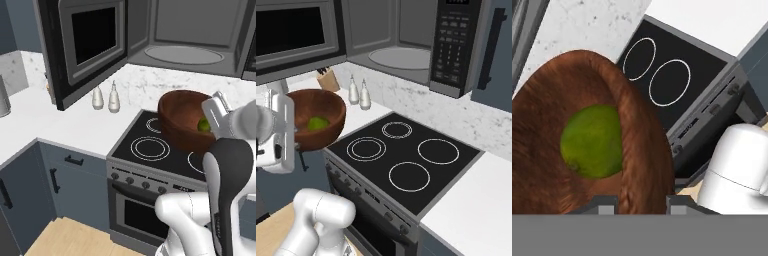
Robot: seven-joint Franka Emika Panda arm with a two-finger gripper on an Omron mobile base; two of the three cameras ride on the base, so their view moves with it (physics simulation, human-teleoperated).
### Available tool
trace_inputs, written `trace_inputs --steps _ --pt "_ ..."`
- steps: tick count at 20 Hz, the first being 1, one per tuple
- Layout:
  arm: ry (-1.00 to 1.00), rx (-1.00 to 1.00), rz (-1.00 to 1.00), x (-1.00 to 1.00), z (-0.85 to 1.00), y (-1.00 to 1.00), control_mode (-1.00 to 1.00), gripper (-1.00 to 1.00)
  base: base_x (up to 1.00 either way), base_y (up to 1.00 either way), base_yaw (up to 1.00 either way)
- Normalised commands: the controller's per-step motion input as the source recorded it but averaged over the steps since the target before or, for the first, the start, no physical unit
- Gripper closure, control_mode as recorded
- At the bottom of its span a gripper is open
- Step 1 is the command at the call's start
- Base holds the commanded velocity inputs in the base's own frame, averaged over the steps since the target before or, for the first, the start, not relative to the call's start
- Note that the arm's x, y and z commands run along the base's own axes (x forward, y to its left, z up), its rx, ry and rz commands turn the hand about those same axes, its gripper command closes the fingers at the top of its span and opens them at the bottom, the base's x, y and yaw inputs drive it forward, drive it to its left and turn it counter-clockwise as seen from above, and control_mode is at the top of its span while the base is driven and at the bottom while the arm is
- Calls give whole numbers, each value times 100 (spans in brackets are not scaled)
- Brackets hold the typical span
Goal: Pick the lime from the sink and place it in the bowl. Then pick the bowl and place it in the microwave. Then close the microwave door and press the start button.
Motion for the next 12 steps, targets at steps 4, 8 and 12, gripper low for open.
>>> trace_inputs --steps 4,8,12 --pt "-13 -9 -3 -3 52 19 -100 100 0 0 0" --pt "-9 -2 -5 17 79 -4 -100 100 0 0 0" --pt "-17 0 0 8 81 -31 -100 100 0 0 0"
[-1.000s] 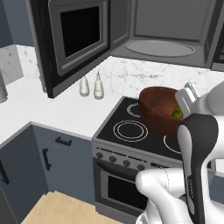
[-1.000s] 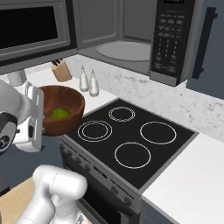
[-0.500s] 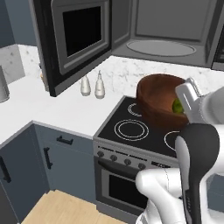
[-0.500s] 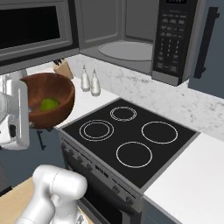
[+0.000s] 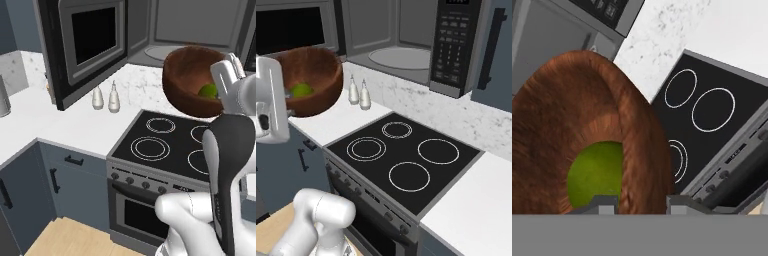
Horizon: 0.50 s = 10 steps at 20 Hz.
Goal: Pick the lime from the sink and place it in the bowl. Then pick the bowl and place it in the microwave. Then close the microwave door and press the start button.
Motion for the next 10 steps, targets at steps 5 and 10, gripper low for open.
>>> trace_inputs --steps 5,10 --pt "-10 0 0 56 44 -22 -100 100 0 0 0" --pt "-3 0 -2 98 22 -14 -100 100 0 0 0"
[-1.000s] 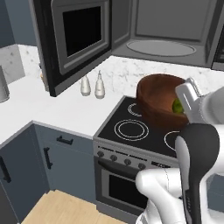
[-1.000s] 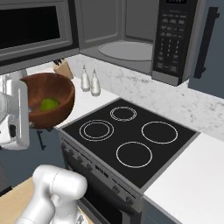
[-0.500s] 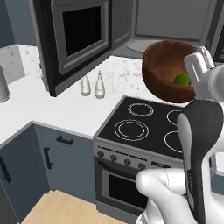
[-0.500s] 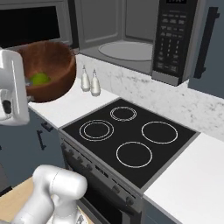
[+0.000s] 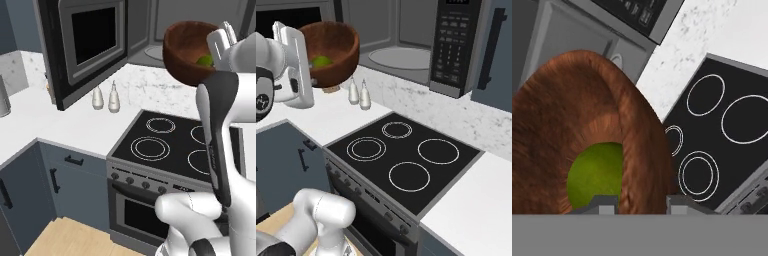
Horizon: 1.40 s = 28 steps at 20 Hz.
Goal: Pick the lime from the sink and place it in the bowl. Then pick the bowl and place it in the microwave. Then close the microwave door and press the start button.
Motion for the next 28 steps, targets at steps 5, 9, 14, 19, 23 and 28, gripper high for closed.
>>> trace_inputs --steps 5,9,14,19,23,28 --pt "-4 0 0 74 16 -23 -100 100 0 0 0" --pt "-2 0 -2 63 15 -45 -100 100 0 0 0" --pt "0 0 -2 71 0 -43 -100 100 0 0 0" --pt "0 0 0 74 0 -39 -100 100 0 0 0" --pt "0 2 0 57 1 -33 -100 100 0 0 0" --pt "5 0 0 74 -2 -25 -100 100 0 0 0"
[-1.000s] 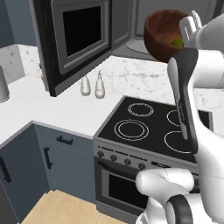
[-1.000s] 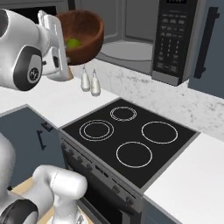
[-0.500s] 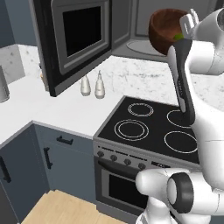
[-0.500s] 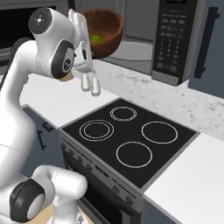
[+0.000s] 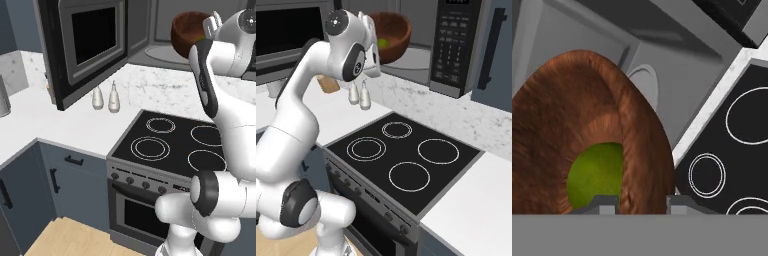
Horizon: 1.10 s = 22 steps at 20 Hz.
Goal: Pick the lime from the sink and place it in the bowl. Then pick the bowl and place it in the microwave. Then close the microwave door and press the start button.
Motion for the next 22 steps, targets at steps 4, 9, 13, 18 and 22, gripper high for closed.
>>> trace_inputs --steps 4,9,13,18,22 --pt "6 0 0 69 -16 -14 -100 100 0 0 0" --pt "0 0 0 46 -17 -9 -100 100 0 0 0" --pt "0 0 0 35 -21 -1 -100 100 0 0 0" --pt "0 0 0 41 -17 -4 -100 100 0 0 0" --pt "0 0 0 46 -1 -18 -100 100 0 0 0"
